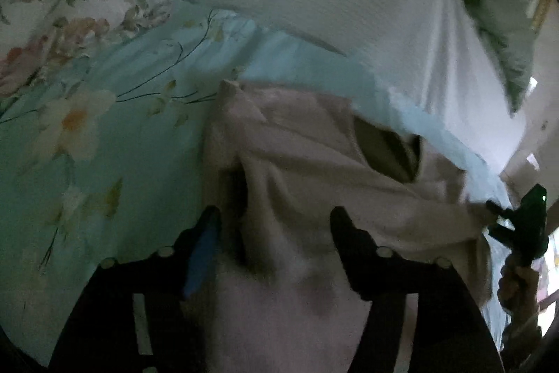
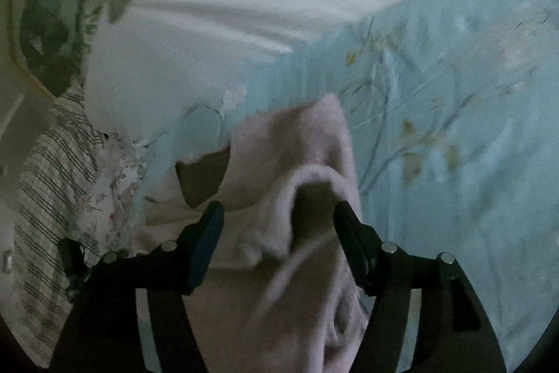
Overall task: Fold small clothes
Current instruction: 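Release the hem and smooth the folded sweatshirt with both grippers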
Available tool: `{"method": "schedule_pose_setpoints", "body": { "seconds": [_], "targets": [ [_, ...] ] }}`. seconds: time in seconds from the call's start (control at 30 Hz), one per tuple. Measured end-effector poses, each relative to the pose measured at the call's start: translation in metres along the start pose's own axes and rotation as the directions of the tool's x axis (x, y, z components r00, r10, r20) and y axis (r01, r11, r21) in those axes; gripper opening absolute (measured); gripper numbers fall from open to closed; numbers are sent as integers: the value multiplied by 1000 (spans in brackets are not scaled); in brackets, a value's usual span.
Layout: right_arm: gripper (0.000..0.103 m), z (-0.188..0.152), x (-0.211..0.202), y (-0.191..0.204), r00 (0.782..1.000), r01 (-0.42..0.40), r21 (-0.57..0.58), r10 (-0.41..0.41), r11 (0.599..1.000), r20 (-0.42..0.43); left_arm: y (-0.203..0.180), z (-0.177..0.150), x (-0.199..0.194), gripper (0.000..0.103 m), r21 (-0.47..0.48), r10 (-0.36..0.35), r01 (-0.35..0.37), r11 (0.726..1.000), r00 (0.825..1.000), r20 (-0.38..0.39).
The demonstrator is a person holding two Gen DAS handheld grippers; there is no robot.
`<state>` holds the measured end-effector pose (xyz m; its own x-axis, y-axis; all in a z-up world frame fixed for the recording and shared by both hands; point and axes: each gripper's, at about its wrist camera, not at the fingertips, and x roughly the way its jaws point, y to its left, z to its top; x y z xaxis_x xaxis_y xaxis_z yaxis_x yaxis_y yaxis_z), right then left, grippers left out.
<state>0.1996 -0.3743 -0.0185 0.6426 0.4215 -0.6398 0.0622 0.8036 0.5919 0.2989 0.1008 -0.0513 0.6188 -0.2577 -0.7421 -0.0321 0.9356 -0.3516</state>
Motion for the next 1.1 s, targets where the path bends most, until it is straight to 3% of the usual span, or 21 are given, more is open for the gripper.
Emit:
{"method": "schedule_pose_setpoints", "body": {
  "seconds": [0.07, 0.17, 0.3, 0.4, 0.5, 0.7, 0.8, 0.97, 1.1],
  "targets": [
    [66, -13, -10, 14, 999, -37, -44, 36, 998, -8, -12, -18, -12, 66, 25, -48, 48, 999, 999, -22],
    [58, -41, 6, 53, 989, -80, -204, 52, 976, -141, -35, -45, -12, 66, 96, -48, 54, 994, 997, -61],
    [41, -72, 50, 97, 952, -38, -452, -106, 891, -289, -61, -57, 8, 64, 150, -49, 69, 986, 990, -130],
    [33, -68, 86, 98, 923, 3, -486, -190, 874, -334, -74, -50, 27, 64, 192, -3, 31, 981, 989, -147],
    [25, -39, 111, 87, 924, 94, -478, -255, 873, -284, -72, -34, 48, 64, 199, 43, -12, 980, 988, -151],
    [22, 35, 115, 48, 962, 246, -208, -264, 947, -64, -59, 32, 83, 60, 196, 150, -134, 971, 986, -69],
    [24, 49, 98, 31, 960, 279, -85, -277, 957, 35, -38, 64, 96, 59, 111, 185, -180, 977, 982, -34],
    [25, 24, 61, 32, 978, 200, -23, -199, 979, 58, 0, 76, 66, 63, -95, 160, -157, 983, 987, 30],
    [25, -29, 38, 57, 992, 119, -65, -117, 991, 43, 11, 35, 17, 64, -190, 47, -33, 981, 996, 71]
  ]
}}
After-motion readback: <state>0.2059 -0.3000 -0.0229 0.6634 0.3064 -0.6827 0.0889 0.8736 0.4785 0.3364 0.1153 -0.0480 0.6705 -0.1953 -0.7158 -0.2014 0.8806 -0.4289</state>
